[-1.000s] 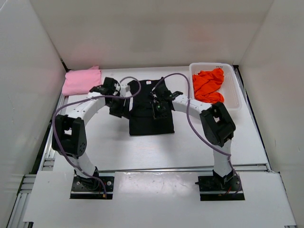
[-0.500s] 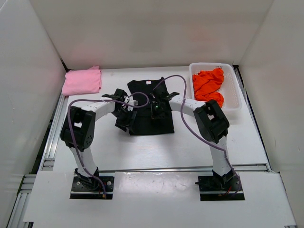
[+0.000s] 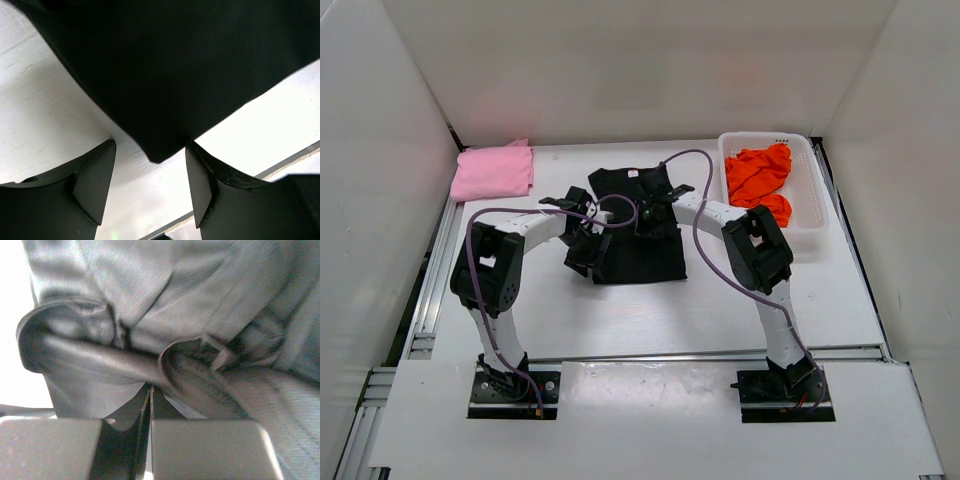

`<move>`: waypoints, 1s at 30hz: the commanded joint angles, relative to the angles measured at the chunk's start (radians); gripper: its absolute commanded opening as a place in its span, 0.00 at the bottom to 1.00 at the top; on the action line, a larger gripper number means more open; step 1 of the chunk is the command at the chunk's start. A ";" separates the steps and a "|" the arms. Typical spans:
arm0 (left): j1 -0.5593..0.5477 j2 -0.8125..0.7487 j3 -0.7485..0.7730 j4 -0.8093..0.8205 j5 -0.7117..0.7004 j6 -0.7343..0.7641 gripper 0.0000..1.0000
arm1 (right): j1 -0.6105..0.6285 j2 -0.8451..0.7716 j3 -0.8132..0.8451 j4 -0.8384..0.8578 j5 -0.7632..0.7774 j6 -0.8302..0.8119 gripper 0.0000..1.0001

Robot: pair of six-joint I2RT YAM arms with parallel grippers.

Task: Fold and stack the t-shirts
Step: Fold the folded rectangular tshirt in 1/3 of the way

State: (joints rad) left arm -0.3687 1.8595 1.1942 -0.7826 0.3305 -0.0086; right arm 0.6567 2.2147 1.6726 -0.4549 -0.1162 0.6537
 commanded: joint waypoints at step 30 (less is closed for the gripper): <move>0.007 -0.046 0.076 -0.003 0.042 0.009 0.69 | -0.120 -0.266 -0.111 -0.188 0.041 -0.065 0.66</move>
State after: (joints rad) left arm -0.3683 1.8492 1.2251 -0.7864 0.3233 -0.0074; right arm 0.5419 2.0464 1.6585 -0.5869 -0.0586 0.6247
